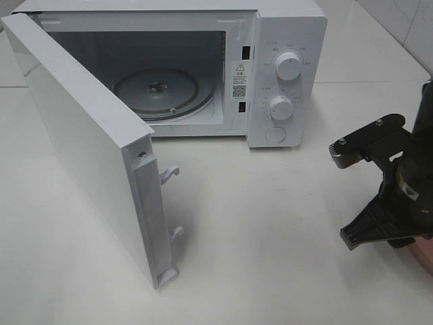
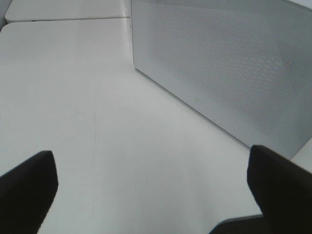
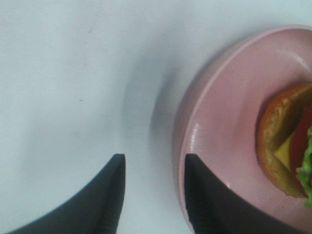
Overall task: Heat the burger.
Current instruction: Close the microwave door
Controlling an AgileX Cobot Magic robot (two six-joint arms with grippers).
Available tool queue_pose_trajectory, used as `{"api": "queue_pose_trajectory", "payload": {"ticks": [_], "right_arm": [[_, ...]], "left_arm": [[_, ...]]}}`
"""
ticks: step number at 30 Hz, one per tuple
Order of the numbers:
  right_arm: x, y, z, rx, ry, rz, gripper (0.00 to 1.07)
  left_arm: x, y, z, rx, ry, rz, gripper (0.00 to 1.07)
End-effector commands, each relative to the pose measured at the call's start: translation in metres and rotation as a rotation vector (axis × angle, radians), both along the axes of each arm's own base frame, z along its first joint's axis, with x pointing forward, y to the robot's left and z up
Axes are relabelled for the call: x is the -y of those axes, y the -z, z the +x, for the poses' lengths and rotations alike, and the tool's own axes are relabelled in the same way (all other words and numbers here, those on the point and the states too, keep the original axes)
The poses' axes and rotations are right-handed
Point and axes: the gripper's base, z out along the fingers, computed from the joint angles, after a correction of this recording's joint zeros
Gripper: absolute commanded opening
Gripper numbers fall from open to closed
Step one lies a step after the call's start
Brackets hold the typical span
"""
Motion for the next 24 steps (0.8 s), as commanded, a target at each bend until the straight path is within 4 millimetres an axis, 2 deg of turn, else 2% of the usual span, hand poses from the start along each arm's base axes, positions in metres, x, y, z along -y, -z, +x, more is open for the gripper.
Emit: {"api": "queue_pose_trajectory", "payload": {"ticks": [1,12,13,17,18,20,21,22,24], "right_arm": [[-0.002,-0.016,-0.009,-0.03,-0.128,0.069,0.42],[-0.004,-0.053,-0.035,0.0,-0.26,0.262,0.43],[-0.003,-0.061,-0.041,0.016,-0.281,0.307,0.46],[-0.002,-0.072,-0.05,0.045,-0.312,0.367,0.53],[0.0,-0.08,-0.057,0.073,-0.33,0.398,0.59],[0.002,-0.083,-0.06,0.082,-0.332,0.407,0.63],[0.006,-0.091,-0.066,0.117,-0.337,0.423,0.69],[0.006,-0.091,-0.066,0.117,-0.337,0.423,0.69],[0.012,-0.099,-0.075,0.149,-0.341,0.437,0.78]], "left_arm": [[0.0,0.0,0.0,0.014,-0.003,-0.011,0.98],[0.0,0.0,0.0,0.014,-0.003,-0.011,0.98],[0.0,0.0,0.0,0.014,-0.003,-0.011,0.98],[0.0,0.0,0.0,0.014,-0.003,-0.011,0.98],[0.0,0.0,0.0,0.014,-0.003,-0.011,0.98],[0.0,0.0,0.0,0.014,-0.003,-0.011,0.98],[0.0,0.0,0.0,0.014,-0.003,-0.011,0.98],[0.0,0.0,0.0,0.014,-0.003,-0.011,0.98],[0.0,0.0,0.0,0.014,-0.003,-0.011,0.98]]}}
